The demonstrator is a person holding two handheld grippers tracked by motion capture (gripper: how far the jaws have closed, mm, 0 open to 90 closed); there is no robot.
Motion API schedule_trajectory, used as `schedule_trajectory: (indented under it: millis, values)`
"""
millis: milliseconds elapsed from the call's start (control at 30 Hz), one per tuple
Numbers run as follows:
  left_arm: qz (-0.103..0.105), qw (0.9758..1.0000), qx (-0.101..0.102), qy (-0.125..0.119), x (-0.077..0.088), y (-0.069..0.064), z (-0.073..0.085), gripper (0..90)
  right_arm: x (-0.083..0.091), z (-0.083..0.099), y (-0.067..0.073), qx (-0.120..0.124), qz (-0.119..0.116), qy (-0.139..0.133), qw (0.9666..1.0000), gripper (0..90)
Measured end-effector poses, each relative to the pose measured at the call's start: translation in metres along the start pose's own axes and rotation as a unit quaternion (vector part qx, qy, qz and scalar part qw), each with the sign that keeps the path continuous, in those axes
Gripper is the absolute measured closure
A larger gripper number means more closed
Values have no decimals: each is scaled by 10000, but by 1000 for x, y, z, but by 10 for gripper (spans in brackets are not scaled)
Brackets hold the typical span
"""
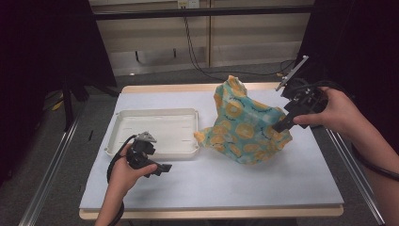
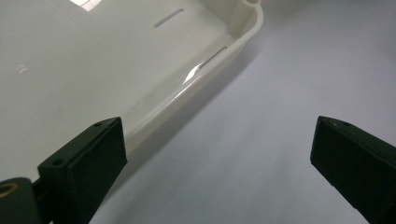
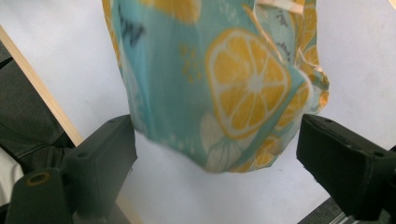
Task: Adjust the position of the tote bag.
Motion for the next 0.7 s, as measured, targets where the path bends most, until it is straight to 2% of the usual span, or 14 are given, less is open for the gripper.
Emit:
schedule_trajectory:
  millis: [100, 300, 367, 500, 567, 700]
  values:
    - [-13, 10000, 40, -70, 0, -1, -2, 33, 0, -9, 0, 3, -15, 21, 10000, 116]
    - [43, 10000, -77, -23, 2, -2, -3, 33, -3, -26, 2, 22, 26, 142, 9999, 143]
    - [53, 10000, -40, -44, 2, -2, -3, 33, -4, -33, 2, 42, -1, 166, 9999, 154]
    - [68, 9999, -34, -65, 2, -2, -3, 33, -7, -46, 5, 69, -25, 237, 9997, 202]
    - [60, 10000, 8, -60, 1, -2, -3, 33, -8, -52, 9, 27, -82, 266, 9996, 283]
    - [72, 10000, -28, -35, 0, -2, -2, 34, -10, -65, 12, -57, -169, 251, 9995, 336]
Point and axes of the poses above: each handheld gripper's, and its own axes: x roughly backward along the jaws, z roughly out of its underside, y roughly to its left, the point moved 9 cm from there along -x, roughly forward along the jaws, and after that the axes turned 5 degrees about x, right-handed, at the moved point
